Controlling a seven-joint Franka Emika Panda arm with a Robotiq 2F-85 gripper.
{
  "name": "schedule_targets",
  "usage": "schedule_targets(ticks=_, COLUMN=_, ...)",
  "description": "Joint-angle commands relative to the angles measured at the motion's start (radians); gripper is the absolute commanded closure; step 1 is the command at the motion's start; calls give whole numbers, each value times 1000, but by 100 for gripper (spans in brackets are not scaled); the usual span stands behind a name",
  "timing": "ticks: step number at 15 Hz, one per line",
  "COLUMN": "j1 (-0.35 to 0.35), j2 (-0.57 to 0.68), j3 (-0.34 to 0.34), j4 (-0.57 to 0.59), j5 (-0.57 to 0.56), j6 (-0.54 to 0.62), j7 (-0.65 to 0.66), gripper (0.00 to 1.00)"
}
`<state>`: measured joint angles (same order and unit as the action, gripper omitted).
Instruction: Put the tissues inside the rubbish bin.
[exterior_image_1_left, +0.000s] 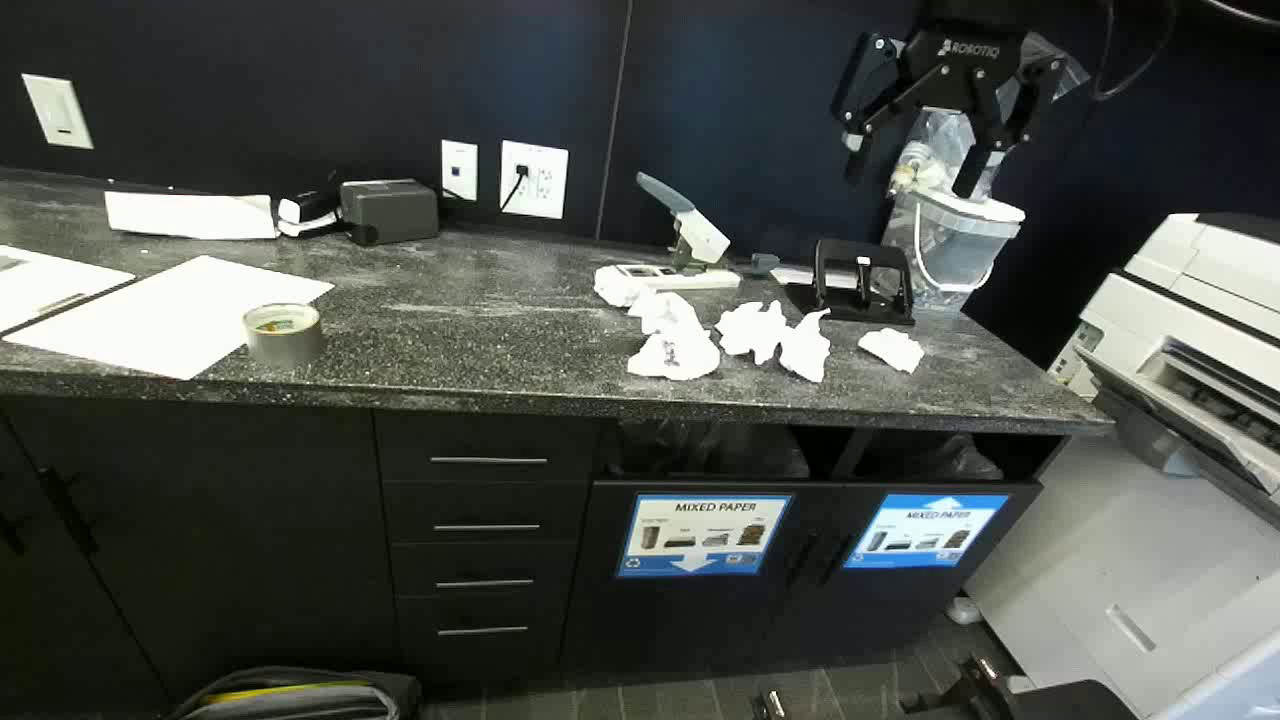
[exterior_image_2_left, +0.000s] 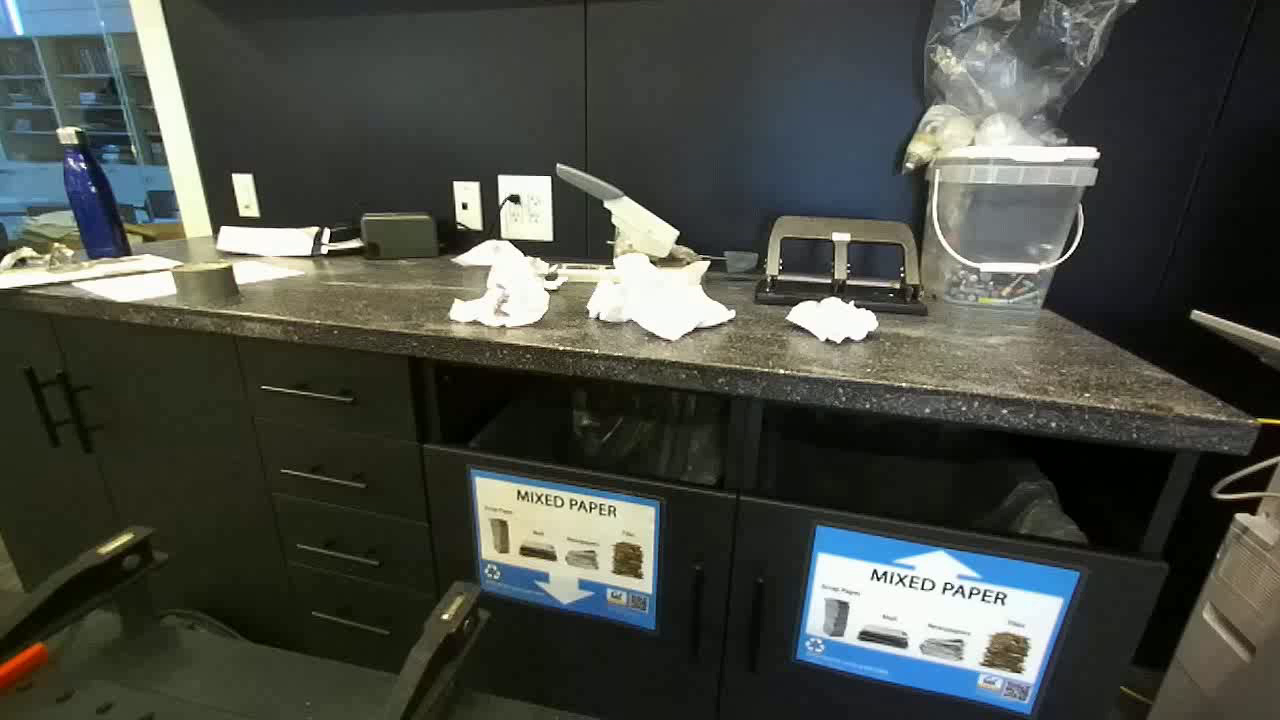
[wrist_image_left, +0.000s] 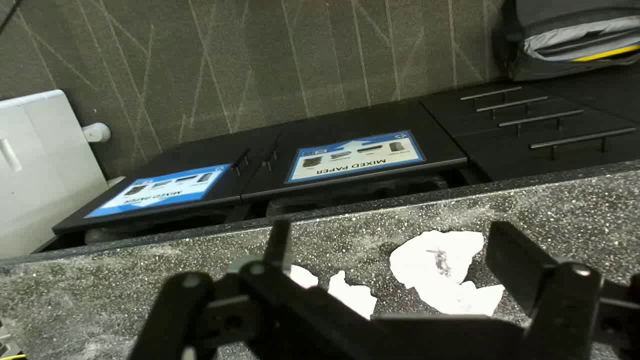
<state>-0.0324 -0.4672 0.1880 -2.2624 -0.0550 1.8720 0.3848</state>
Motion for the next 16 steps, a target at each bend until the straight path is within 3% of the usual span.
schedule_targets(ticks=1, j1=15, j2=2, j3=-13, j4=6, j5=-6, j6=-2, j7=5, gripper=0)
schedule_targets(ticks=9, j1=12, j2=22, j3=-33, j4=4, j5=-12, j6=46, j7=-36, gripper=0)
schedule_targets(ticks=16, j1=-5, j2=190, j3=-210, j4=24, j5=47, j6=273, j7=-324, gripper=0)
